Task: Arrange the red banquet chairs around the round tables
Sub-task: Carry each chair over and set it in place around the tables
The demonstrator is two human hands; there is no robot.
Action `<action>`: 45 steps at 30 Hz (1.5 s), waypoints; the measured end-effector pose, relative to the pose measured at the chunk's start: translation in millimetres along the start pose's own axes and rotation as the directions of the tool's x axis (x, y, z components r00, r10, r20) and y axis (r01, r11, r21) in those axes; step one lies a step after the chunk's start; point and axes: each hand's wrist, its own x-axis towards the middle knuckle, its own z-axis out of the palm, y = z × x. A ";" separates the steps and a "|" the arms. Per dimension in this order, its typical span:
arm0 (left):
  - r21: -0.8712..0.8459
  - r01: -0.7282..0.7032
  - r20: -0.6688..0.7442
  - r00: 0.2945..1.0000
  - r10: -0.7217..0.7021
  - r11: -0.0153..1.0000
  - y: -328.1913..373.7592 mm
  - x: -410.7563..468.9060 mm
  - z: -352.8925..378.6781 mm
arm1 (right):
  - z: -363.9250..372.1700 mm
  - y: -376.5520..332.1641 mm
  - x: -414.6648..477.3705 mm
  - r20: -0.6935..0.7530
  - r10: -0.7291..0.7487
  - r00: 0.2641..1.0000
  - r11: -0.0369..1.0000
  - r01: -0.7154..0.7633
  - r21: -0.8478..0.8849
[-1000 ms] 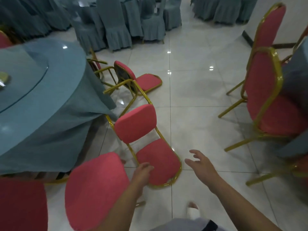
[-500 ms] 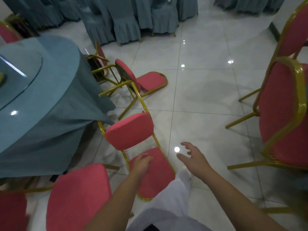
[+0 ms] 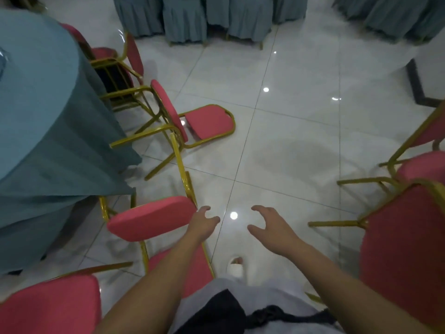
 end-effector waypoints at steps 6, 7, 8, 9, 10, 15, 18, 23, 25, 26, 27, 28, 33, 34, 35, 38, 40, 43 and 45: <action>0.303 0.109 -0.224 0.974 -0.040 0.947 19.9 48.3 -28.9 | -32.4 -26.5 106.8 0.139 -0.108 0.984 0.992 0.116 -0.046; 0.303 0.158 -0.244 0.966 -0.083 0.940 18.4 56.2 -31.0 | -35.7 -31.1 128.1 0.166 -0.131 0.977 0.988 0.142 -0.056; 0.286 0.210 -0.257 0.957 -0.137 0.935 15.7 63.5 -33.1 | -39.5 -36.2 150.6 0.197 -0.158 0.968 0.982 0.174 -0.067; 0.253 0.262 -0.258 0.946 -0.196 0.931 12.2 72.4 -36.2 | -43.6 -41.9 172.9 0.234 -0.183 0.955 0.974 0.208 -0.086; 0.208 0.311 -0.267 0.930 -0.252 0.927 11.0 78.5 -40.6 | -48.6 -48.2 195.1 0.278 -0.205 0.938 0.963 0.244 -0.116; -0.221 0.563 -0.330 0.725 -0.604 0.796 14.7 90.3 -46.9 | -90.8 -88.4 314.1 0.544 -0.290 0.787 0.787 0.520 -0.333; -0.469 0.642 -0.268 0.550 -0.791 0.606 32.7 68.3 -28.6 | -115.7 -115.7 376.1 0.637 -0.269 0.722 0.681 0.611 -0.404; -0.732 0.544 -0.182 0.423 -0.887 0.410 73.9 56.1 4.6 | -108.2 -161.7 435.6 0.771 -0.233 0.593 0.490 0.756 -0.433; -0.808 0.481 -0.154 0.385 -0.910 0.340 79.2 51.5 15.1 | -89.9 -175.9 436.5 0.827 -0.203 0.524 0.420 0.810 -0.410; -0.840 0.451 -0.131 0.370 -0.920 0.302 77.9 50.0 20.5 | -79.0 -182.0 434.3 0.852 -0.187 0.489 0.382 0.835 -0.395; -0.862 0.433 -0.105 0.356 -0.928 0.264 75.3 48.9 25.7 | -68.5 -186.8 431.6 0.874 -0.169 0.455 0.337 0.860 -0.383; -0.874 0.431 -0.072 0.337 -0.939 0.222 70.6 48.3 31.3 | -58.3 -191.5 428.9 0.891 -0.157 0.426 0.285 0.884 -0.372; -0.926 0.376 0.071 0.249 -0.966 0.029 55.3 61.0 55.1 | -23.2 -210.9 421.2 0.933 -0.074 0.351 0.003 0.936 -0.352; -0.947 0.322 0.098 0.262 -0.960 -0.008 57.1 67.1 58.7 | -18.1 -214.9 421.8 0.939 -0.057 0.338 -0.033 0.940 -0.341; -0.961 0.273 0.124 0.279 -0.952 -0.045 60.5 72.7 61.4 | -13.0 -219.1 423.0 0.945 -0.043 0.324 -0.061 0.943 -0.326; -0.980 0.152 0.174 0.313 -0.934 -0.132 74.8 85.1 67.0 | 1.8 -229.3 430.7 0.954 -0.008 0.301 -0.106 0.948 -0.300; -0.980 0.043 0.198 0.325 -0.925 -0.195 83.7 90.9 71.8 | 9.2 -233.9 436.9 0.954 0.037 0.299 -0.130 0.947 -0.292; -0.948 -0.095 0.261 0.307 -0.915 -0.302 95.5 98.3 84.2 | 29.4 -243.6 445.0 0.956 0.107 0.272 -0.221 0.944 -0.244; -0.919 -0.153 0.313 0.279 -0.908 -0.364 107.0 105.0 93.2 | 46.6 -253.8 450.4 0.961 0.143 0.236 -0.259 0.946 -0.194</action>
